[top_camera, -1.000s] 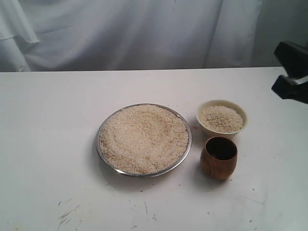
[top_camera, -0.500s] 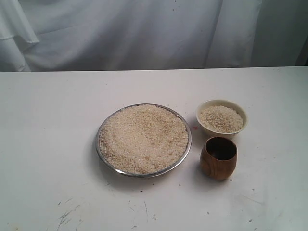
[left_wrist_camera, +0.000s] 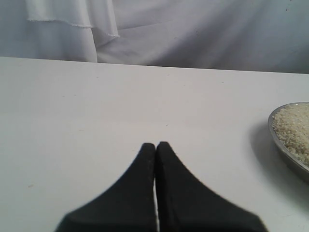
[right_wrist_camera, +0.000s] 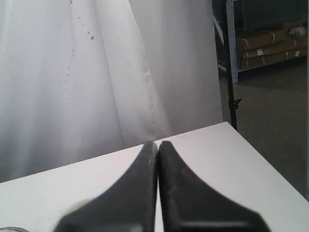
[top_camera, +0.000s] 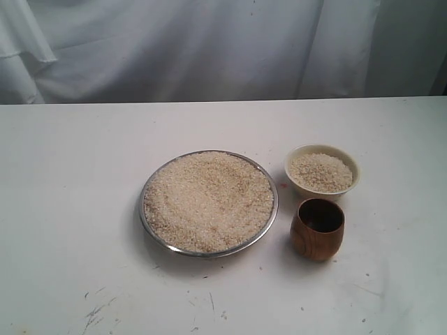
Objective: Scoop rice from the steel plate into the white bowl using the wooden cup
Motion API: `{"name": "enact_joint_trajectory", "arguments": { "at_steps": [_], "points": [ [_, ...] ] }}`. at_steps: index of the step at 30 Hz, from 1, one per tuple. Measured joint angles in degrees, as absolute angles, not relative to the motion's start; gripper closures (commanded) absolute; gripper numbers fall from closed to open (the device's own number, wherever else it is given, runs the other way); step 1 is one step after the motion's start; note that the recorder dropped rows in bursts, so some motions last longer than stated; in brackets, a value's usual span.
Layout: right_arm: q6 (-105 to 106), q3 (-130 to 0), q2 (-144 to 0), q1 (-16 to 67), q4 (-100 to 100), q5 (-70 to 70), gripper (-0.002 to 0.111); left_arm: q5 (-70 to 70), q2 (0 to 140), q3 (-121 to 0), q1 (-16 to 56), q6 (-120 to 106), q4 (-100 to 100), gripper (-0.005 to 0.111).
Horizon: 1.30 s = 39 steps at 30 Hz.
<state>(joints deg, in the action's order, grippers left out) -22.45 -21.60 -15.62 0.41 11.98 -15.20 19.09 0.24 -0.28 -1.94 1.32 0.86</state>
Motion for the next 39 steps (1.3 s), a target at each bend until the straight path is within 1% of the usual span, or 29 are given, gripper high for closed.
{"name": "enact_joint_trajectory", "arguments": {
  "at_steps": [2, 3, 5, 11, 21, 26, 31, 39],
  "points": [
    [-18.23, -21.11, -15.62, 0.57, 6.78, -14.01, 0.108, 19.09, 0.24, -0.28, -1.94, 1.32, 0.86, 0.107],
    [-13.29, -19.54, -14.84, 1.15, 1.05, -11.82, 0.108, 19.09, 0.24, -0.28, -1.94, 1.32, 0.86, 0.107],
    [-8.96, -15.78, -12.94, 1.99, -4.06, -9.18, 0.108, 19.09, 0.24, -0.28, -1.94, 1.32, 0.86, 0.107],
    [-6.35, -3.37, -4.89, 1.99, -5.76, -8.54, 0.108, 19.09, 0.24, -0.28, -1.94, 1.32, 0.86, 0.107],
    [-5.66, -0.22, -1.38, 1.99, -4.71, -8.66, 0.108, 19.09, 0.24, -0.28, -1.94, 1.32, 0.86, 0.107],
    [-3.6, -0.22, -0.35, 1.99, -4.5, -12.41, 0.108, 19.09, 0.24, -0.28, -1.94, 1.32, 0.86, 0.107],
    [-0.54, -0.22, -0.35, 1.99, -4.38, -19.3, 0.108, 19.09, 0.24, -0.28, -1.94, 1.32, 0.86, 0.107],
    [1.49, -0.22, -0.35, 1.99, -4.38, -19.88, 0.108, 19.09, 0.24, -0.28, -1.94, 1.32, 0.86, 0.107]
  ]
}}
